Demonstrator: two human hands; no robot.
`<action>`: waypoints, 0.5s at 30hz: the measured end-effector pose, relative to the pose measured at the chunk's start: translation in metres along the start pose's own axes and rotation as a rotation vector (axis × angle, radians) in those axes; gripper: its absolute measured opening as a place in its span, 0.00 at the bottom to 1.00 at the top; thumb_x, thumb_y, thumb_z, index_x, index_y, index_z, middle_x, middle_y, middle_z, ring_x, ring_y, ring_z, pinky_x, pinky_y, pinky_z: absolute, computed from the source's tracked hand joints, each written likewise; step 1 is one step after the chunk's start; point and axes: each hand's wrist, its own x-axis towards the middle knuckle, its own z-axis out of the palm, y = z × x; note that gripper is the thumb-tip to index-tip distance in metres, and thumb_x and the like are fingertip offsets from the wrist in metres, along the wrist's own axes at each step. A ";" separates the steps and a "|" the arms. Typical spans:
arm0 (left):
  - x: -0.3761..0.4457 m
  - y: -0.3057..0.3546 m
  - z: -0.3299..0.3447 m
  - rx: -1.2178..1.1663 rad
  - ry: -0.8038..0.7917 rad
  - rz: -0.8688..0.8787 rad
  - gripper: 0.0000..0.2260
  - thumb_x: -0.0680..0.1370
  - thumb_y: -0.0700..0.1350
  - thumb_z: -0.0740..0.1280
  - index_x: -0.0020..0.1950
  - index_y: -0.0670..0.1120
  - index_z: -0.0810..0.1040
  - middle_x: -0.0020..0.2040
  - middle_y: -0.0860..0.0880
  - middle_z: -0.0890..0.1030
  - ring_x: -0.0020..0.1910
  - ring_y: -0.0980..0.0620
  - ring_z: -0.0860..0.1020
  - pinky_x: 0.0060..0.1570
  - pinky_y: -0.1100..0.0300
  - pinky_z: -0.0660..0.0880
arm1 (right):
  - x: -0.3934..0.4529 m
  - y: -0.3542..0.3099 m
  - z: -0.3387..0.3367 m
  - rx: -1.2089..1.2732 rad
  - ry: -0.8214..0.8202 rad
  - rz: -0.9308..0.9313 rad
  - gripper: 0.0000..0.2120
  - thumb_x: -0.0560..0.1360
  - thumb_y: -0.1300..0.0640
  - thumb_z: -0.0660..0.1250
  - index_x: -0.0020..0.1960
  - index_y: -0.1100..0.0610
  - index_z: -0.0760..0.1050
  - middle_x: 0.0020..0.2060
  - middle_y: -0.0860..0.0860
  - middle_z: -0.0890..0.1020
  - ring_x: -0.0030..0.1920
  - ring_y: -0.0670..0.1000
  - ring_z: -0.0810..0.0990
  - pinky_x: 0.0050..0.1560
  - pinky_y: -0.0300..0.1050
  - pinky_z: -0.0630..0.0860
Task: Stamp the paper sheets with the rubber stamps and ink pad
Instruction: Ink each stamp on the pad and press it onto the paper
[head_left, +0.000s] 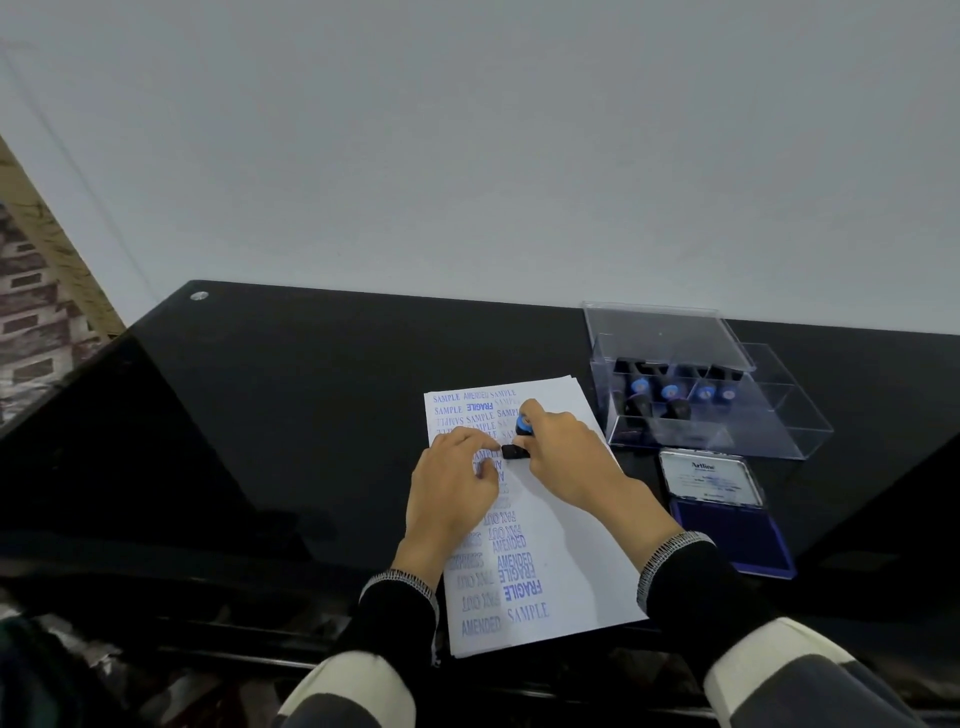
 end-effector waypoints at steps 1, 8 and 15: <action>0.000 0.000 0.000 0.002 0.000 0.001 0.10 0.77 0.45 0.64 0.56 0.54 0.79 0.56 0.61 0.76 0.55 0.61 0.72 0.53 0.66 0.63 | 0.000 -0.001 0.000 -0.005 -0.002 0.003 0.10 0.79 0.58 0.59 0.59 0.59 0.65 0.41 0.52 0.73 0.33 0.51 0.68 0.28 0.39 0.57; 0.000 -0.002 0.000 0.015 -0.003 0.021 0.10 0.77 0.45 0.63 0.56 0.54 0.79 0.56 0.61 0.76 0.54 0.61 0.72 0.51 0.67 0.63 | 0.005 -0.004 0.005 -0.038 -0.015 0.016 0.11 0.77 0.58 0.62 0.58 0.58 0.66 0.47 0.57 0.79 0.38 0.54 0.73 0.36 0.44 0.68; 0.000 -0.001 0.001 0.007 0.007 0.045 0.10 0.77 0.45 0.63 0.57 0.52 0.79 0.56 0.59 0.77 0.54 0.61 0.72 0.52 0.67 0.65 | 0.010 -0.002 0.008 -0.011 -0.018 0.021 0.15 0.76 0.58 0.64 0.60 0.57 0.66 0.49 0.56 0.79 0.39 0.52 0.72 0.34 0.38 0.68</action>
